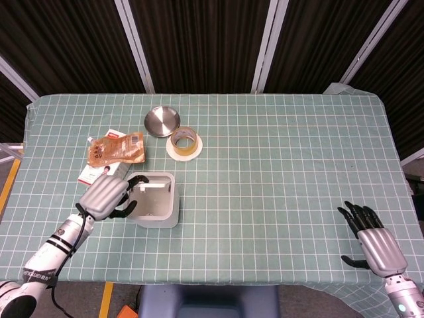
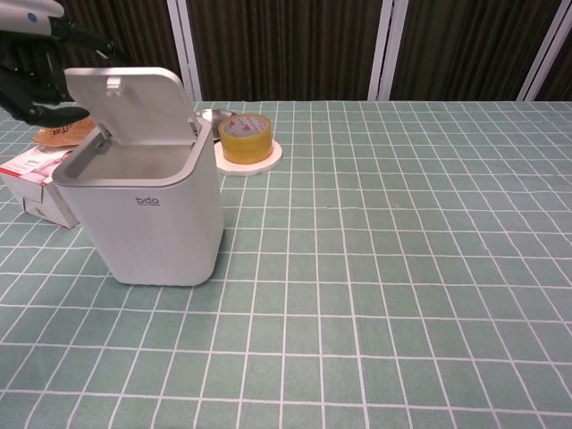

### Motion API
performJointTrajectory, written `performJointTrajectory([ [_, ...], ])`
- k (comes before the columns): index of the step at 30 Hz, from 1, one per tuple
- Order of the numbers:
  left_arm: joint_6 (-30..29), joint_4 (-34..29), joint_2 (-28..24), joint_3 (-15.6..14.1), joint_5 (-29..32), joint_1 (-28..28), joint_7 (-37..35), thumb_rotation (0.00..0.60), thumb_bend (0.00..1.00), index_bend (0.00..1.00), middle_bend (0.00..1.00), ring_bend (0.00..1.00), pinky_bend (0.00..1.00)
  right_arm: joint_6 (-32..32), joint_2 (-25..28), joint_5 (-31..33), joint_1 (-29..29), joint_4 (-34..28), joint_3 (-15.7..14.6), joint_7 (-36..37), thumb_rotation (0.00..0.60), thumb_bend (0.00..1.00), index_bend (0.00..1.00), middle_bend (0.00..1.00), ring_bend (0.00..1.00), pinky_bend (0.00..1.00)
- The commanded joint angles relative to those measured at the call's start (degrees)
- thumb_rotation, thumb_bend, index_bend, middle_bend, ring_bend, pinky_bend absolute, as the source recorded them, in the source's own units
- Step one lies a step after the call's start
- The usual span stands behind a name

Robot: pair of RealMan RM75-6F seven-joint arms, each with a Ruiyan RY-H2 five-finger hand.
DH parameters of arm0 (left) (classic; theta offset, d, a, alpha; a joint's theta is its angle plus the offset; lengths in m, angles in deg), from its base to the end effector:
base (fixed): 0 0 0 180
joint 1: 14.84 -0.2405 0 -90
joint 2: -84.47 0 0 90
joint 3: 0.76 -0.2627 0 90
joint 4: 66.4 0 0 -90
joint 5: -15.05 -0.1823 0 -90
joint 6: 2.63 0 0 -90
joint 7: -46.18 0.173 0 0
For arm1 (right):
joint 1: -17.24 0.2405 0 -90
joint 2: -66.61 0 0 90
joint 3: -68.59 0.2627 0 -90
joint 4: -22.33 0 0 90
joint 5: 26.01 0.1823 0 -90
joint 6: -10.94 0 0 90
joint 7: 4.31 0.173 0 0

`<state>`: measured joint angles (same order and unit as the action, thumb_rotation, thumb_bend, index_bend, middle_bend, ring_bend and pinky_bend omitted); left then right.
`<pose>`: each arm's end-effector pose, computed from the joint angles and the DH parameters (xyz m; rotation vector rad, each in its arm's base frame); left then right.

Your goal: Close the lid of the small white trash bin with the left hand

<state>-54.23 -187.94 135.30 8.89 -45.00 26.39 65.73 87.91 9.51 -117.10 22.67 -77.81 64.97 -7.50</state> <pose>-0.1138 0.3166 0.1466 -1.9570 -0.9535 -0.8587 -0.2928 -0.1830 0.1693 1.6201 -1.0108 0.7537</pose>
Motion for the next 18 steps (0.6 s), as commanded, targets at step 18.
performJointTrajectory([
  [18,3.64,-0.31,-0.1,-6.75,-0.73,0.3,4.82,0.6,0.48,0.19,1.0,1.0,1.0,0.3,0.58,-0.87,-0.27,-0.92,-0.61,0.84,0.6,0.12,0.0,0.0,0.0,0.0],
])
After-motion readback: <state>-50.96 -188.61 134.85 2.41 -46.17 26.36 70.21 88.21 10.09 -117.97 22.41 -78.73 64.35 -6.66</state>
